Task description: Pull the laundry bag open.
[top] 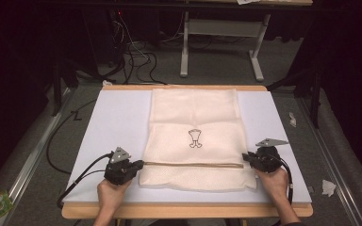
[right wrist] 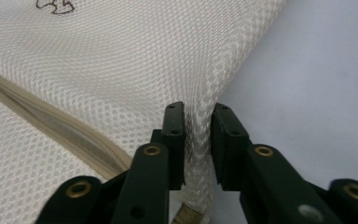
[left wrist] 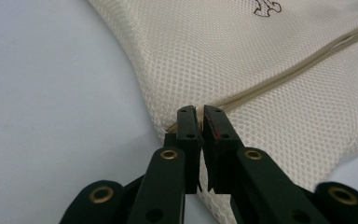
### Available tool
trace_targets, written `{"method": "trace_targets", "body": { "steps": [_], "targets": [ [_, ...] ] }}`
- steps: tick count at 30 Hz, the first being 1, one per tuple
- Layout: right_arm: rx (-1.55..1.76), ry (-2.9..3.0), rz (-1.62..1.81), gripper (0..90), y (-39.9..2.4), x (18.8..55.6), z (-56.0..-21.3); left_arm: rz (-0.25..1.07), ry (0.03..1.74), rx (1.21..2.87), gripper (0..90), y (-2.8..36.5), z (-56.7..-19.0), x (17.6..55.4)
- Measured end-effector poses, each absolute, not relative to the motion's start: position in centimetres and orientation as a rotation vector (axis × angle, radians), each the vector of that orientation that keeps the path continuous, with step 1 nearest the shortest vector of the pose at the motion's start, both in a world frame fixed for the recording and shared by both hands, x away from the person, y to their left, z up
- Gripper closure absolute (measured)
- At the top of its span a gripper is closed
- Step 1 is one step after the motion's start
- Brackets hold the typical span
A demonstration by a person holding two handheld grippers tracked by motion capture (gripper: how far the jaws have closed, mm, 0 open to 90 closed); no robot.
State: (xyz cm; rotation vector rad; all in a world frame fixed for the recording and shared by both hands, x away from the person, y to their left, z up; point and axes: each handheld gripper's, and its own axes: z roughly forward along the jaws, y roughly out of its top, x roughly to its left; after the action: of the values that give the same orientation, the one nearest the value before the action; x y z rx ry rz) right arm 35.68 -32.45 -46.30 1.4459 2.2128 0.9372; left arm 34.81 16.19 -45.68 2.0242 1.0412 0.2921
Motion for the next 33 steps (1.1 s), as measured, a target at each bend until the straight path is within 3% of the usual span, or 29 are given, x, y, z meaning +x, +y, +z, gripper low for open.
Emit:
{"method": "trace_targets", "body": {
  "steps": [2, 6, 7, 11, 33],
  "targets": [
    [1.445, 2.202, 0.934, 75.4, -32.5, 35.6, -46.2, 0.278, 1.038, 2.005, 84.1, 16.2, -45.5, 35.0],
    [1.442, 2.179, 0.932, 65.7, -32.5, 35.3, -45.7, 0.292, 1.031, 1.987, 76.0, 16.4, -45.1, 35.0],
    [1.436, 2.165, 0.929, 63.6, -32.5, 35.2, -45.5, 0.312, 1.021, 1.98, 70.1, 16.5, -44.8, 34.9],
    [1.416, 2.143, 0.943, 57.0, -32.7, 34.7, -44.9, 0.322, 0.996, 1.952, 65.6, 17.2, -44.2, 34.8],
    [1.391, 1.964, 1.045, 50.0, -35.5, 33.3, -42.9, 0.43, 1.028, 1.846, 60.3, 20.8, -42.4, 34.4]
  ]
}}
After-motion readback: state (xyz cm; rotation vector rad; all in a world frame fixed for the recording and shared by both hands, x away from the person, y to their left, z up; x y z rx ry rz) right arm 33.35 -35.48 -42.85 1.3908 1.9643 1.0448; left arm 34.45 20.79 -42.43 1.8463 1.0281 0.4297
